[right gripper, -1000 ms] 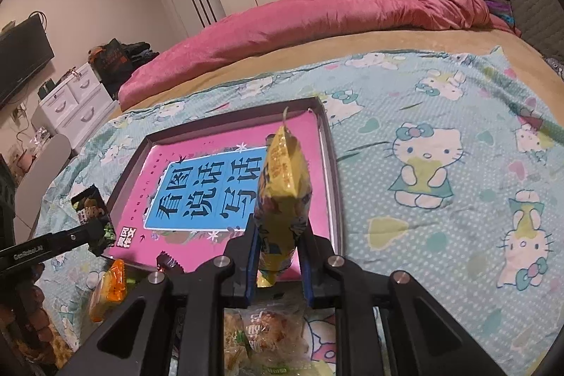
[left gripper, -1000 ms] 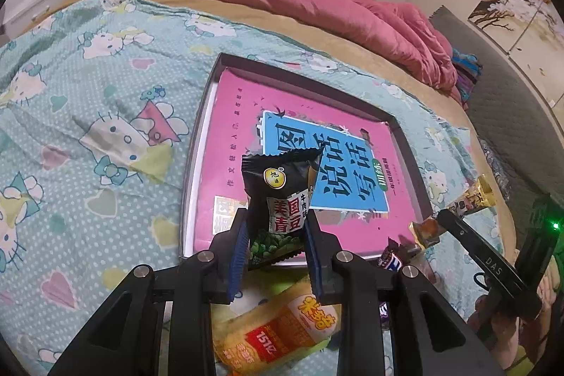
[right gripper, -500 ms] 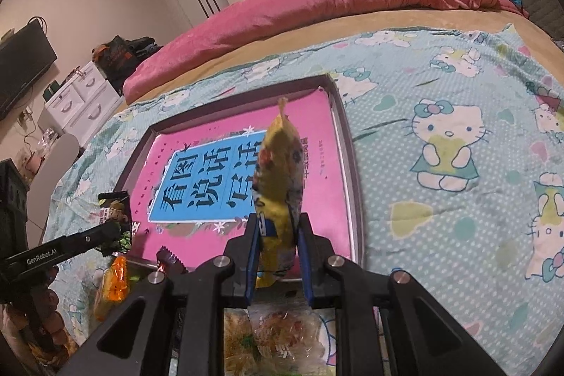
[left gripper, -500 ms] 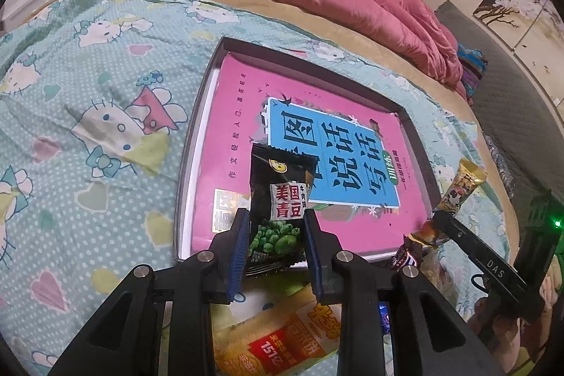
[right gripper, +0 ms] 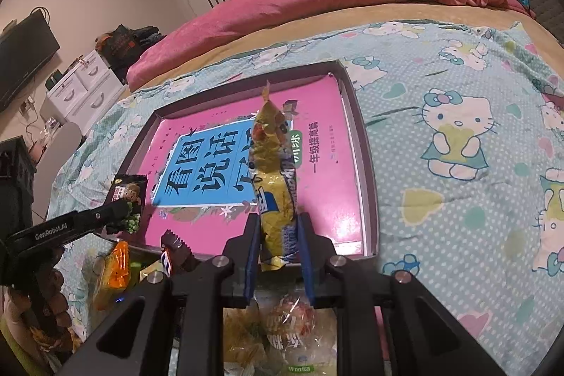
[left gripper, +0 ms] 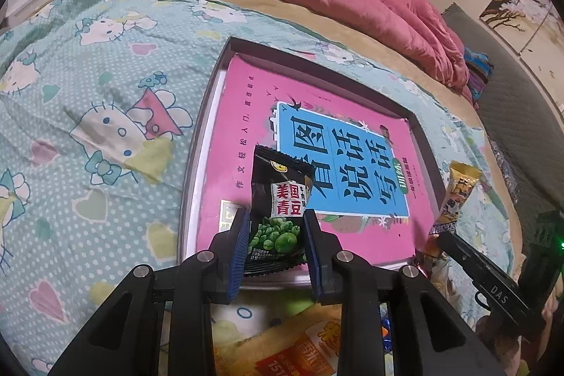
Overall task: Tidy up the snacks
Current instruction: 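Lower the yellow bag into the tray with the right tool while the left tool places the green bag there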
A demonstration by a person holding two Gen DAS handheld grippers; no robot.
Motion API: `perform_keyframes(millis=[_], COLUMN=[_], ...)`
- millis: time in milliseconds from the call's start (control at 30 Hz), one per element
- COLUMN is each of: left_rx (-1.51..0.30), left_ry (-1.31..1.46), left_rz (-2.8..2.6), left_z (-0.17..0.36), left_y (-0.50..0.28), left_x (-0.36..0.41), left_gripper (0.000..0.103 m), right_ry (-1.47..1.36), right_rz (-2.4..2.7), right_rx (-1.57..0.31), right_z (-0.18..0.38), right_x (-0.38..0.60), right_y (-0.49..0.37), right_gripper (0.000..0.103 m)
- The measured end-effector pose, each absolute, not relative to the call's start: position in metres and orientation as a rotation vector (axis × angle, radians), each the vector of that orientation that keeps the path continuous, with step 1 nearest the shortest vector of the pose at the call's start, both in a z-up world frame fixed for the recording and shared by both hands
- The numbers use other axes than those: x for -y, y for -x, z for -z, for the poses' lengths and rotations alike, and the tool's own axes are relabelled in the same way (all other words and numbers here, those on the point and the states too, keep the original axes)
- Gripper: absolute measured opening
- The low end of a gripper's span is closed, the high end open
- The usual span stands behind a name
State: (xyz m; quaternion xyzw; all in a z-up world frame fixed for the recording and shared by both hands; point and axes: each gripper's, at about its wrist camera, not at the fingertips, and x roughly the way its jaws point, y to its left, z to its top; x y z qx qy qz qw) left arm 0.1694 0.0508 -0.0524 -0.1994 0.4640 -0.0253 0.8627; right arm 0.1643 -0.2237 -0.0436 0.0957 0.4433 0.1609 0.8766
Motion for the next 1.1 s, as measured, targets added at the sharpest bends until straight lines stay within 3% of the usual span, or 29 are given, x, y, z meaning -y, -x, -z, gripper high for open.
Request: perform_keyframes(millis=[567,767,933,1000,1100], left_rx=[-0.972,-0.973,-0.961,-0.955,-0.950], left_ry=[0.422,0.416,0.389,0.374,0.364], left_rz=[0.060,0.061,0.058,0.056,0.058], left_z=[0.049,0.044,0.035,0.031,0.027], left_y=[-0.162,-0.158,-0.150,-0.148,-0.144], left_x=[-0.054,-0.053,-0.052,-0.050,-0.048], left_gripper=[0.033,0.038,0.048,0.054,0.055], right_ry=[-0.198,-0.208,-0.194,-0.179,-0.160], right_rz=[-0.318,-0.318,-0.313,-0.310,-0.309], right_rx=[-0.922,-0.924,-0.900,-0.885,-0.865], right_z=[0.041,0.040,0.036,0.033,0.028], right_x=[0.232,0.234,0.234,0.233,0.232], right_y=[-0.154,-0.152,-0.149,-0.147,-0.144], right_gripper=[0.023,0.023,0.023,0.027,0.038])
